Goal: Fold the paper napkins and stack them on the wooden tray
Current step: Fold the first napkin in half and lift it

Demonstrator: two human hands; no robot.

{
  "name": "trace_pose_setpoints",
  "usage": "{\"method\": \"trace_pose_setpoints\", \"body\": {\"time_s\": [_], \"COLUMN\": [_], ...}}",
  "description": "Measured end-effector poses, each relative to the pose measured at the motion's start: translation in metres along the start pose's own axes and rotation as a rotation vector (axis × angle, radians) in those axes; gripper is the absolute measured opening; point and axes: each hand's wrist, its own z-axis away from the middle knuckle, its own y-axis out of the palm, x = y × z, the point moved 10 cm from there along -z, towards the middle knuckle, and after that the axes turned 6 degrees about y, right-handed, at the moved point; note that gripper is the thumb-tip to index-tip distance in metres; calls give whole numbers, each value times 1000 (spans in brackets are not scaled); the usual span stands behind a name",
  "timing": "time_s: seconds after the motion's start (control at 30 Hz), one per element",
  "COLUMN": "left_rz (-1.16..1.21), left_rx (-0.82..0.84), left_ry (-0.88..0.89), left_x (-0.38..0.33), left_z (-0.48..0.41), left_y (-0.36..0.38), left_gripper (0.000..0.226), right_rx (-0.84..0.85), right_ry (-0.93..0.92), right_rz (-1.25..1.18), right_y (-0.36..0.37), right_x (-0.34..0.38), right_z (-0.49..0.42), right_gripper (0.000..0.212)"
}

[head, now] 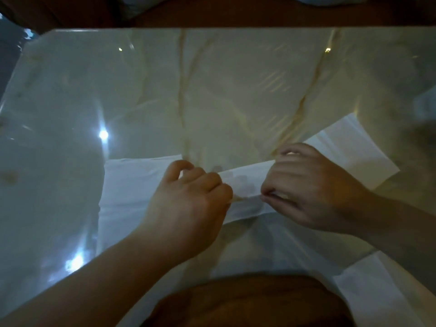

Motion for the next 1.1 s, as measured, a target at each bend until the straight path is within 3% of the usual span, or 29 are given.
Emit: {"method": "trace_pose_setpoints", "body": {"time_s": [0.1,0.23,0.37,0.5,0.6,0.77,0.9,1.03,1.1], "left_rz": [3,56,95,39,-12,27,424,885,1005], "left_rx": [86,170,84,36,63,6,-111,-185,-192], "left_ry": [-7,-55,-176,-291,-304,-283,-417,-558,-588], "left_x": [-4,0,24,53,61,57,61,49,38], "left_z": [7,12,8,-5,-10,-11,10,43,60], "left_y": [16,26,15,19,32,29,12,0,-4], "left_gripper": [6,31,33,35,36,21,9,11,12], "right_rx": [81,121,6,36,100,52,-61,-149,-150], "right_ry": [17,105,269,408,431,391,468,621,640], "right_rz": [17,-47,-149,-54,10,20,-269,-767,-836], "right_y": [18,26,9,15,25,20,1,-5,-7], "right_x": [0,-10,-37,-61,-65,-57,-53,-35,-18], "right_z": [11,14,2,-10,-15,-22,-2,34,49], "right_gripper": [13,24,22,24,27,11,4,16,20]}}
